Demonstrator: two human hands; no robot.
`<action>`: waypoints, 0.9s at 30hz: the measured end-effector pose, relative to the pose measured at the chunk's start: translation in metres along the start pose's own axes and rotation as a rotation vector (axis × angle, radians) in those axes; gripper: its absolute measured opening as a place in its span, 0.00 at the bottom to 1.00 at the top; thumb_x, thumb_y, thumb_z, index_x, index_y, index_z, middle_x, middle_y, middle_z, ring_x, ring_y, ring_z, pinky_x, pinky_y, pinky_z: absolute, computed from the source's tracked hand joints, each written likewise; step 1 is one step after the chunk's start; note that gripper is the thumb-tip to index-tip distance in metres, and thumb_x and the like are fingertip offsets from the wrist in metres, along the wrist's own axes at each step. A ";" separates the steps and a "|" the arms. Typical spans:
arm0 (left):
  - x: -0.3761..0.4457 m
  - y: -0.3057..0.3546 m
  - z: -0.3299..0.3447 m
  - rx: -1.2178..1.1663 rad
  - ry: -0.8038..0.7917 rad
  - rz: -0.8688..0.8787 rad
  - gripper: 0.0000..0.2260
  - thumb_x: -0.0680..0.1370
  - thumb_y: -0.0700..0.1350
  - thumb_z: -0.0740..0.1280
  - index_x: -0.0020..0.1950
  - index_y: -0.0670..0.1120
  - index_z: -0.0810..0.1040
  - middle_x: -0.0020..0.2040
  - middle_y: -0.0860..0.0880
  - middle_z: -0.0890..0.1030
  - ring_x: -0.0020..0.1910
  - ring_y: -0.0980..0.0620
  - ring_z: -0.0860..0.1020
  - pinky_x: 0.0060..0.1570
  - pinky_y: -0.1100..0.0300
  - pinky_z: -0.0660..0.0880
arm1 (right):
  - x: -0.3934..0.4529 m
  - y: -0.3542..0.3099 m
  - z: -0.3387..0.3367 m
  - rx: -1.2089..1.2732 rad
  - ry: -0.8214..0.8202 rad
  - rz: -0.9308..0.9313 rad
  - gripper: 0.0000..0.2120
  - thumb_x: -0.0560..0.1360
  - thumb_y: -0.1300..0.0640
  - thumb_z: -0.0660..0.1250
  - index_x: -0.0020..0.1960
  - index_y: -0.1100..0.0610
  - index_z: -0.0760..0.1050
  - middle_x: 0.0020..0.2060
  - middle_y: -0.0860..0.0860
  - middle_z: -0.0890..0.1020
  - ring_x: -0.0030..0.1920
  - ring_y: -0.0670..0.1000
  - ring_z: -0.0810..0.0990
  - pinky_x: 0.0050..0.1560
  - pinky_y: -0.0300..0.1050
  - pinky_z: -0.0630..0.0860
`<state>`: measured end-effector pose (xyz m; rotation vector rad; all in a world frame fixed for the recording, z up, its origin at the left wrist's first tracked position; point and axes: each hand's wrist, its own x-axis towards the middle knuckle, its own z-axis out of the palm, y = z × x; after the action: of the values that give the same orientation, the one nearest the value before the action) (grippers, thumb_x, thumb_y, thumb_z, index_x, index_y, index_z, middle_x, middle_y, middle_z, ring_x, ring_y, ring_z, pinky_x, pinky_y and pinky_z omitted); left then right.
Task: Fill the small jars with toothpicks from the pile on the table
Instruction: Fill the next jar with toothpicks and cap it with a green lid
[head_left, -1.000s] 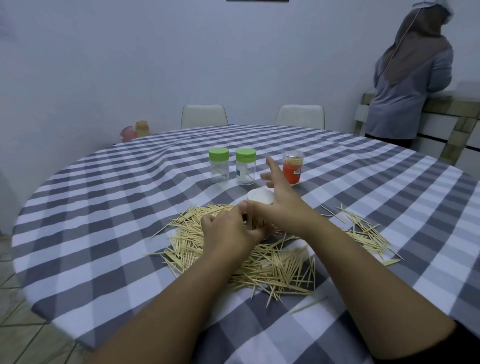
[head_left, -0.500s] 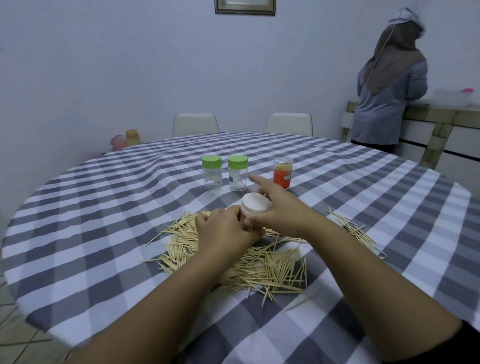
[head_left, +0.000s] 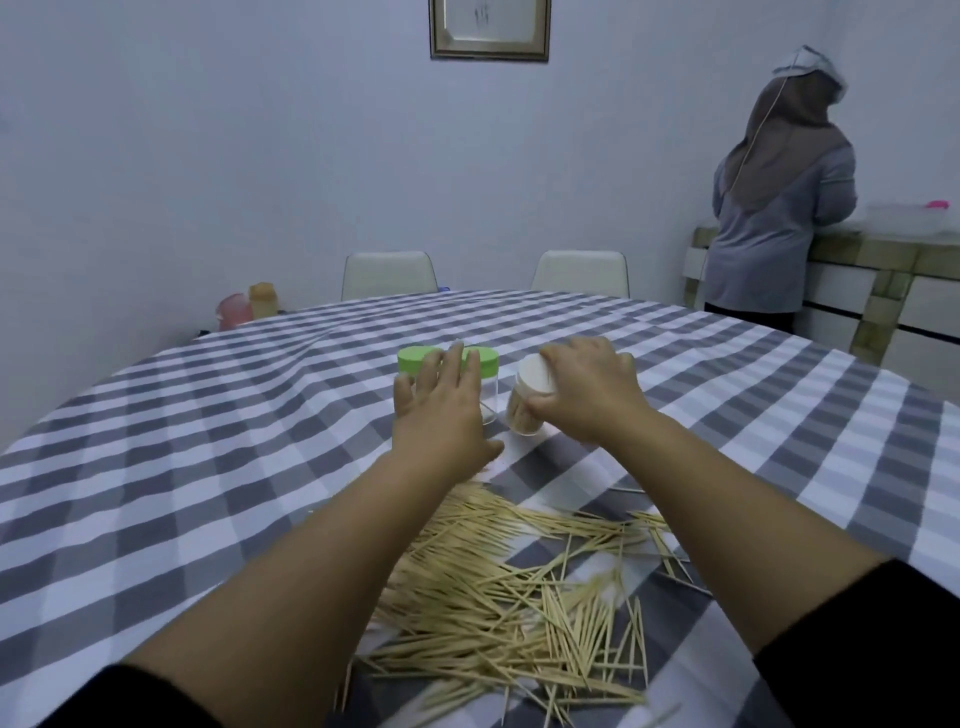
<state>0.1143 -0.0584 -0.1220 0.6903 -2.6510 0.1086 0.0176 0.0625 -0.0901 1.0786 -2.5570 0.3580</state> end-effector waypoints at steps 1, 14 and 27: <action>0.006 -0.002 0.002 0.020 0.009 0.004 0.44 0.75 0.63 0.64 0.78 0.49 0.40 0.78 0.50 0.41 0.77 0.46 0.40 0.72 0.44 0.44 | 0.005 0.000 0.003 -0.028 0.006 -0.001 0.28 0.73 0.39 0.63 0.69 0.52 0.66 0.63 0.53 0.72 0.65 0.56 0.66 0.60 0.53 0.63; 0.039 -0.010 0.010 -0.017 0.217 0.049 0.20 0.78 0.57 0.63 0.66 0.50 0.67 0.70 0.48 0.68 0.76 0.49 0.49 0.70 0.51 0.41 | 0.044 -0.001 0.031 -0.194 0.030 -0.017 0.22 0.76 0.47 0.64 0.68 0.50 0.68 0.66 0.52 0.71 0.67 0.56 0.63 0.60 0.54 0.62; -0.009 0.000 -0.008 -0.369 0.274 0.027 0.39 0.71 0.54 0.69 0.77 0.50 0.53 0.66 0.51 0.71 0.70 0.53 0.63 0.69 0.54 0.46 | -0.016 -0.036 0.004 0.335 -0.031 -0.042 0.33 0.75 0.41 0.62 0.76 0.51 0.56 0.72 0.50 0.66 0.71 0.52 0.62 0.68 0.53 0.59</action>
<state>0.1244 -0.0526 -0.1184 0.4784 -2.3282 -0.2553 0.0531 0.0467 -0.0961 1.2561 -2.5553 0.7853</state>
